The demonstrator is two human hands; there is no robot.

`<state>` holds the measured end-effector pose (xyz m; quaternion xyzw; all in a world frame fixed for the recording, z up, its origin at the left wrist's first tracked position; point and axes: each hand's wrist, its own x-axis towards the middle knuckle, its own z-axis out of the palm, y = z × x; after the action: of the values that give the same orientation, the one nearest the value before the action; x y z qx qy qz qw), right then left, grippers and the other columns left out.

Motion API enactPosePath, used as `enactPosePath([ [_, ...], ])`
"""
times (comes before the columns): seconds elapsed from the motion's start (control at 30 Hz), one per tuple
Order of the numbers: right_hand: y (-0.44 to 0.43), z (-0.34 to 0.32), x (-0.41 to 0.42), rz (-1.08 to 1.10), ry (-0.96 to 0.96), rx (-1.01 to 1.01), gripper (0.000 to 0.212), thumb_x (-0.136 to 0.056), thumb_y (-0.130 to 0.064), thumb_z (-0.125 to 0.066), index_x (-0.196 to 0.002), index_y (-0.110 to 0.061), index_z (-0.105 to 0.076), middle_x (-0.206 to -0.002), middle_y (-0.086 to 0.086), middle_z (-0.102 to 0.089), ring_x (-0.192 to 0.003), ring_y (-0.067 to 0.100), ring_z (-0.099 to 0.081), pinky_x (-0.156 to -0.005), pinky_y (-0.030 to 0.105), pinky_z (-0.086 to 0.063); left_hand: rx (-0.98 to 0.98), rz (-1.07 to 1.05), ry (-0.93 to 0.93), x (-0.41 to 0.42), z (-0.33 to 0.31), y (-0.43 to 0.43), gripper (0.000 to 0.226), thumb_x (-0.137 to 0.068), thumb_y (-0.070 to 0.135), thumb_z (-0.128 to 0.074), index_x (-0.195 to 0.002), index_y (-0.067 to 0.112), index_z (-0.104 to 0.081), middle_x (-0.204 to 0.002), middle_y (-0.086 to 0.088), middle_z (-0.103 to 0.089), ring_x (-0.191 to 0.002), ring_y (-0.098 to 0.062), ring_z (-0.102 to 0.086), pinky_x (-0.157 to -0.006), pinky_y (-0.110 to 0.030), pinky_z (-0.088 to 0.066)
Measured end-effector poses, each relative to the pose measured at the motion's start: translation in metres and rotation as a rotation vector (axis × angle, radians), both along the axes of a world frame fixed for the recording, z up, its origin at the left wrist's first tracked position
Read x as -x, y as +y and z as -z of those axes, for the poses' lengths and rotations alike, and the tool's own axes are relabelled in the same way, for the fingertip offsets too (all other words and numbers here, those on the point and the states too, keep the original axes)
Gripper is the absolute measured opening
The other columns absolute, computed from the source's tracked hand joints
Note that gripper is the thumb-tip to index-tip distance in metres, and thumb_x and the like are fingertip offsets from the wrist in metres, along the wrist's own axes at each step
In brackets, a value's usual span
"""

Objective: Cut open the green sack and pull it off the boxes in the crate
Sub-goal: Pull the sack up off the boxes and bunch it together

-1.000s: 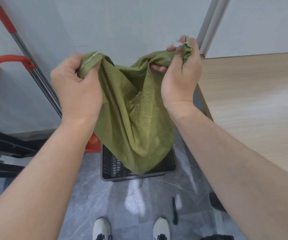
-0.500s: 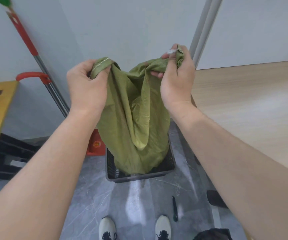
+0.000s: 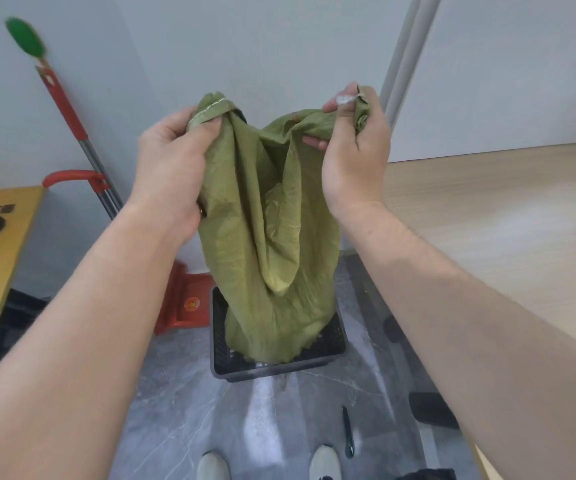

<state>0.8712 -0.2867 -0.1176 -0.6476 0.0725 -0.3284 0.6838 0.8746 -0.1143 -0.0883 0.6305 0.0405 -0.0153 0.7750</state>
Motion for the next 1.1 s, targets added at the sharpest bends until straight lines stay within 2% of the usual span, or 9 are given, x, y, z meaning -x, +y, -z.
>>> enactPosePath([
  [0.2, -0.004, -0.042, 0.000, 0.001, -0.071, 0.044, 0.019, -0.108, -0.021, -0.042, -0.096, -0.020, -0.057, -0.099, 0.006, -0.061, -0.101, 0.032, -0.069, -0.069, 0.040, -0.065, 0.077, 0.060, -0.051, -0.006, -0.036, -0.001, 0.017, -0.103, 0.011, -0.059, -0.101, 0.015, -0.075, -0.094, -0.006, -0.077, -0.093, -0.024, -0.076, -0.088, -0.044, -0.063],
  [0.33, -0.004, -0.069, -0.002, -0.006, -0.106, 0.054, 0.023, -0.109, -0.022, -0.041, -0.092, -0.021, -0.057, -0.097, 0.005, -0.060, -0.100, 0.035, -0.070, -0.066, 0.038, -0.064, 0.134, 0.071, -0.072, -0.011, -0.053, 0.001, 0.018, -0.104, 0.010, -0.058, -0.111, 0.014, -0.074, -0.118, -0.015, -0.076, -0.115, -0.033, -0.072, -0.099, -0.050, -0.058],
  [0.47, -0.006, -0.072, -0.002, -0.003, -0.046, 0.052, 0.025, -0.109, -0.022, -0.042, -0.090, -0.022, -0.058, -0.093, -0.001, -0.060, -0.097, 0.034, -0.071, -0.063, 0.035, -0.063, 0.084, 0.077, -0.046, -0.012, -0.053, 0.002, 0.021, -0.105, 0.011, -0.056, -0.118, 0.013, -0.073, -0.111, -0.008, -0.078, -0.106, -0.025, -0.074, -0.100, -0.046, -0.058],
  [0.57, -0.007, -0.065, 0.000, 0.004, 0.032, 0.026, 0.024, -0.110, -0.023, -0.042, -0.092, -0.021, -0.058, -0.094, -0.003, -0.059, -0.098, 0.034, -0.071, -0.064, 0.034, -0.064, 0.049, 0.080, -0.003, -0.010, -0.047, 0.005, 0.027, -0.105, 0.014, -0.056, -0.128, 0.012, -0.070, -0.121, -0.012, -0.076, -0.114, -0.028, -0.073, -0.100, -0.045, -0.058],
  [0.67, -0.009, -0.066, -0.003, 0.008, 0.032, 0.029, 0.024, -0.110, -0.025, -0.042, -0.097, -0.015, -0.059, -0.094, -0.003, -0.061, -0.098, 0.034, -0.072, -0.064, 0.034, -0.064, 0.031, 0.084, -0.018, -0.009, -0.048, 0.005, 0.025, -0.106, 0.015, -0.055, -0.124, 0.015, -0.072, -0.120, -0.012, -0.077, -0.112, -0.028, -0.073, -0.097, -0.044, -0.059],
  [0.8, -0.008, -0.074, -0.003, 0.015, 0.019, 0.018, 0.025, -0.110, -0.024, -0.042, -0.093, -0.016, -0.059, -0.091, -0.005, -0.060, -0.099, 0.036, -0.070, -0.066, 0.035, -0.064, 0.051, 0.048, -0.056, -0.007, -0.058, 0.005, 0.021, -0.105, 0.014, -0.056, -0.115, 0.015, -0.075, -0.104, -0.006, -0.079, -0.102, -0.025, -0.077, -0.089, -0.042, -0.063],
  [0.9, -0.008, -0.081, -0.006, -0.004, -0.012, 0.075, 0.026, -0.110, -0.027, -0.041, -0.095, -0.014, -0.059, -0.094, 0.001, -0.063, -0.097, 0.032, -0.071, -0.067, 0.034, -0.063, 0.039, 0.049, -0.100, -0.010, -0.070, 0.004, 0.020, -0.106, 0.015, -0.056, -0.112, 0.017, -0.075, -0.102, -0.005, -0.080, -0.101, -0.025, -0.077, -0.089, -0.043, -0.063],
  [1.0, -0.005, -0.090, -0.008, 0.004, 0.064, 0.069, 0.028, -0.108, -0.032, -0.043, -0.095, -0.014, -0.061, -0.094, -0.001, -0.066, -0.093, 0.026, -0.071, -0.073, 0.035, -0.064, 0.111, 0.040, -0.040, -0.010, -0.079, 0.005, 0.022, -0.107, 0.017, -0.053, -0.116, 0.014, -0.073, -0.111, -0.010, -0.079, -0.104, -0.027, -0.077, -0.093, -0.050, -0.061],
  [1.1, -0.009, -0.105, -0.006, -0.012, -0.015, 0.091, 0.024, -0.109, -0.022, -0.044, -0.093, -0.015, -0.061, -0.094, -0.009, -0.065, -0.094, 0.018, -0.067, -0.079, 0.037, -0.064, 0.182, 0.048, -0.078, -0.011, -0.091, 0.009, 0.023, -0.108, 0.018, -0.052, -0.122, 0.013, -0.070, -0.120, -0.012, -0.076, -0.110, -0.028, -0.075, -0.094, -0.050, -0.060],
])
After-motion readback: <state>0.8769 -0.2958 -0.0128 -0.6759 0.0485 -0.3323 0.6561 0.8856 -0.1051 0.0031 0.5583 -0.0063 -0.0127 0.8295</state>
